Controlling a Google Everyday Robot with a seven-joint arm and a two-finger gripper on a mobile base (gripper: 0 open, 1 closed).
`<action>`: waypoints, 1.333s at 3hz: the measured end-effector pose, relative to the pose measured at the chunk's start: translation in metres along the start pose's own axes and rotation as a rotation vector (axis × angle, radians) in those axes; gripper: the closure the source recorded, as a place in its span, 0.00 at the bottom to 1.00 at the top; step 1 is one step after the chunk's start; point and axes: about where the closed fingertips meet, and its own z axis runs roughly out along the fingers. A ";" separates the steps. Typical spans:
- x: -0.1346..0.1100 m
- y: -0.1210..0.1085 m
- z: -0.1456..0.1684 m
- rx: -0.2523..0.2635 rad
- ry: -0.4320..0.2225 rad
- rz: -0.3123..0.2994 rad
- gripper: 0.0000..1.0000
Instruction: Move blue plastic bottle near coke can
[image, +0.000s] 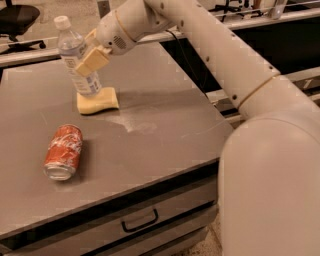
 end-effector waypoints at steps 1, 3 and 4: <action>0.014 0.027 -0.021 -0.028 0.035 -0.013 1.00; 0.016 0.066 -0.040 -0.125 0.030 -0.072 1.00; 0.017 0.081 -0.040 -0.169 -0.019 -0.123 1.00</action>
Offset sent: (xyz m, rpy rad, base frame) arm -0.0654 -0.0671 -0.0090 -0.1106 -0.0149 0.1384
